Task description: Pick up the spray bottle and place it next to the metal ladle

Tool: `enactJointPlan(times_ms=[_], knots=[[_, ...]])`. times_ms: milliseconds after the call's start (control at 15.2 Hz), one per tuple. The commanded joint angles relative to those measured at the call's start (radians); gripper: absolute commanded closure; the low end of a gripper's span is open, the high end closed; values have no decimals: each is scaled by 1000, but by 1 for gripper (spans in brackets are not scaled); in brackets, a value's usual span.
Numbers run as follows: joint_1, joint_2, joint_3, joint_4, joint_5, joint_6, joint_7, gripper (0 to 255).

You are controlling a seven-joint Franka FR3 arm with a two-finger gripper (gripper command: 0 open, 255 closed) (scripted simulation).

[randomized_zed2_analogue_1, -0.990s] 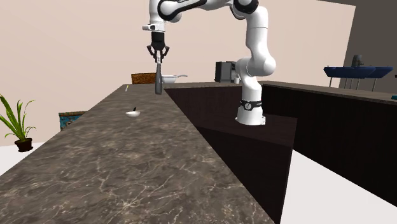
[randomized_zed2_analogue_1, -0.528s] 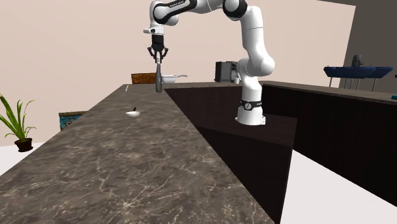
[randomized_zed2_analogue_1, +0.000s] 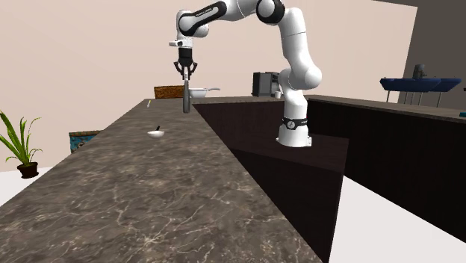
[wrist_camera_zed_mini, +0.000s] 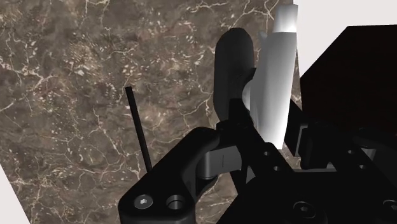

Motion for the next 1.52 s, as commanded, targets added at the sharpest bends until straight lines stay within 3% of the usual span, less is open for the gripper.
enactJointPlan(times_ms=[0,726,1254,1320,1452], knots=[[0,4,2,-23,3,27,-1,255],[-8,45,15,-125,36,159,-14,255],[-8,45,15,-125,36,159,-14,255],[-8,45,15,-125,36,159,-14,0],[-8,45,15,-125,36,159,-14,0]])
